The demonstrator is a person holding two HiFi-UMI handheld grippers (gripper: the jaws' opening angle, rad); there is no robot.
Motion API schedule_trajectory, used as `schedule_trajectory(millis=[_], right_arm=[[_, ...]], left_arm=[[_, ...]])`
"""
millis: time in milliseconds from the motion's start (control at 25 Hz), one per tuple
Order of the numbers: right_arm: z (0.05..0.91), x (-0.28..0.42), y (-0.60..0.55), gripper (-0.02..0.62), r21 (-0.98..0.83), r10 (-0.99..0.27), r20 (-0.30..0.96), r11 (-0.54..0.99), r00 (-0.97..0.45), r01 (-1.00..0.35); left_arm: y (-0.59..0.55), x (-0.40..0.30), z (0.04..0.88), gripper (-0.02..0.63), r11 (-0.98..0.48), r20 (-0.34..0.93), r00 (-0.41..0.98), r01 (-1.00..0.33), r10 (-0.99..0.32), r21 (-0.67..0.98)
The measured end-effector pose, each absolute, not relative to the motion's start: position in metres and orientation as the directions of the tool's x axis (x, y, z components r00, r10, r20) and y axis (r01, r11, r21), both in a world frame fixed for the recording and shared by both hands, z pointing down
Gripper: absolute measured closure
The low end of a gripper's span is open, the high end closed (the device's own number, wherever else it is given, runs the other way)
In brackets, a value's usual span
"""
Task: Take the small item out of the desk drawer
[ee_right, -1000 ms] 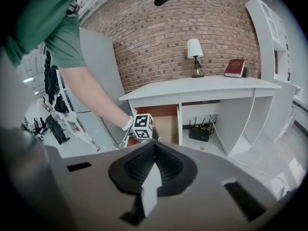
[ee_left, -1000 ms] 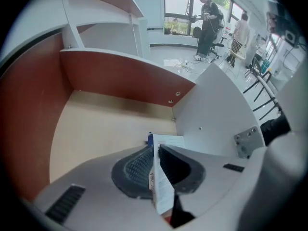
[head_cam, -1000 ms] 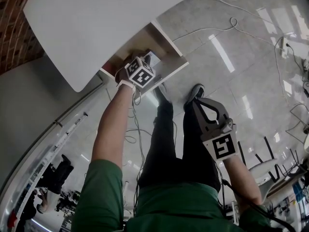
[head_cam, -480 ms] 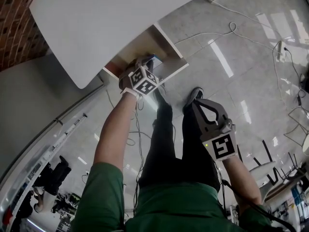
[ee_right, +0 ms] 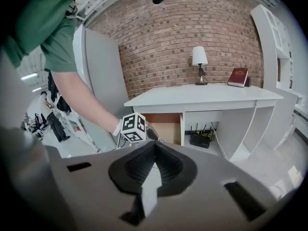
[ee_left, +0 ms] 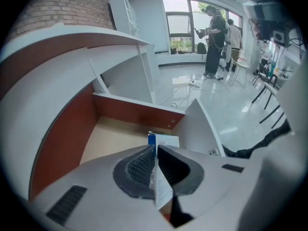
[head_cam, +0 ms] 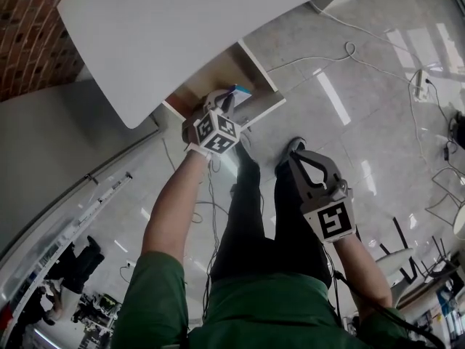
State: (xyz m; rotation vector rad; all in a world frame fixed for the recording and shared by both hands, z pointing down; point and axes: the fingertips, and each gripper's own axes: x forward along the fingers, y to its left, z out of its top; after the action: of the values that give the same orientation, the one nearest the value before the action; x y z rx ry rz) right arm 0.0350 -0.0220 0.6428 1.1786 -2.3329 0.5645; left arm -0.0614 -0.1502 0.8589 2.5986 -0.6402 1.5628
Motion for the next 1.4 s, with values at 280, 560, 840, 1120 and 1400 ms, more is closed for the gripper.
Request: schedule_trajectory(millis=[280,560,840,1120,1400], right_arm=[[0.618,0.040,-0.033,0.592,-0.148,-0.659,0.551,0.526,-0.512,-0.837],[0.570,0.040,-0.044,0.592,-0.141,-0.690,0.513,0.518,-0.510,-0.843],[0.515,0.030,-0.057,0.592,-0.157,-0.726,0.440,0.518,-0.529,-0.841],[0.467,0.032,-0.067,0.592,-0.149,-0.762,0.390,0.501,-0.516,-0.853],[0.433,0.035,-0.076,0.592,-0.128,-0.789,0.365,0.484,-0.495,-0.866]], left_arm=[[-0.155,-0.061,0.807,0.581,-0.891,0.810,0.443,-0.407,-0.385,-0.201],[-0.154,-0.053,0.728,0.581,-0.878,0.754,0.494,-0.422,-0.433,-0.227],[-0.148,-0.062,0.650,0.581,-0.872,0.728,0.524,-0.441,-0.442,-0.213],[-0.160,-0.083,0.585,0.581,-0.857,0.712,0.526,-0.467,-0.466,-0.215],[-0.179,-0.100,0.532,0.581,-0.850,0.691,0.532,-0.469,-0.490,-0.241]])
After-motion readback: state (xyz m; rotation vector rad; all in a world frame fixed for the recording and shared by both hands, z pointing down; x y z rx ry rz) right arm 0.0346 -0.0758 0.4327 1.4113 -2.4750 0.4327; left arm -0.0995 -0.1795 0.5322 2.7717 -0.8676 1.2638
